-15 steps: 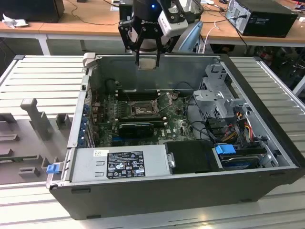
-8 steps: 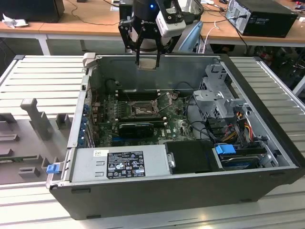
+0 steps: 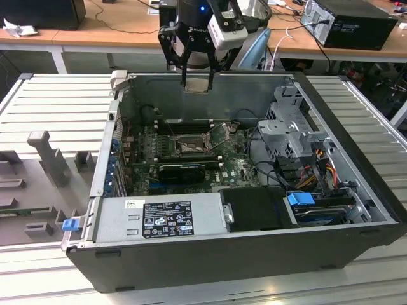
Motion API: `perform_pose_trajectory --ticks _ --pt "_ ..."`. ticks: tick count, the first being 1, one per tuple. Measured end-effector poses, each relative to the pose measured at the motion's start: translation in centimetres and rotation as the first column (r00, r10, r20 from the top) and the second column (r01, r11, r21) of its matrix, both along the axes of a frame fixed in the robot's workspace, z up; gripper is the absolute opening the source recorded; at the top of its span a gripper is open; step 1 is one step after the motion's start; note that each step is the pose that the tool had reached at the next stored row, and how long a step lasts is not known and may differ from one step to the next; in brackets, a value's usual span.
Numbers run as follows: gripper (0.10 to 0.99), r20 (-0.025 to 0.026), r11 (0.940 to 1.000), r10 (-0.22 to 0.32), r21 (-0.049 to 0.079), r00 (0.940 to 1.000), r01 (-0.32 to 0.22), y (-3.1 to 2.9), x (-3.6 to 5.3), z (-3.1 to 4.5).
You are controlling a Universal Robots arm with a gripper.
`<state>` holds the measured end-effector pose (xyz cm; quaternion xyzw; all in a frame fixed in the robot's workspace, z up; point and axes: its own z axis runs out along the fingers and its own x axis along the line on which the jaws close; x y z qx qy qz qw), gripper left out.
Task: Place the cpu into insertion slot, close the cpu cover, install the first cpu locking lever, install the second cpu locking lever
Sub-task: 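Place the cpu into insertion slot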
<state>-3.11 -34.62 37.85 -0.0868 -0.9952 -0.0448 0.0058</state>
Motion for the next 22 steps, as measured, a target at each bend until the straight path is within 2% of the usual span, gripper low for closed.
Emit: perform_pose_trajectory --ticks 22 --pt "0.525 0.0 0.9981 -0.061 0.0 0.9981 0.061 0.0 0.0 -0.03"
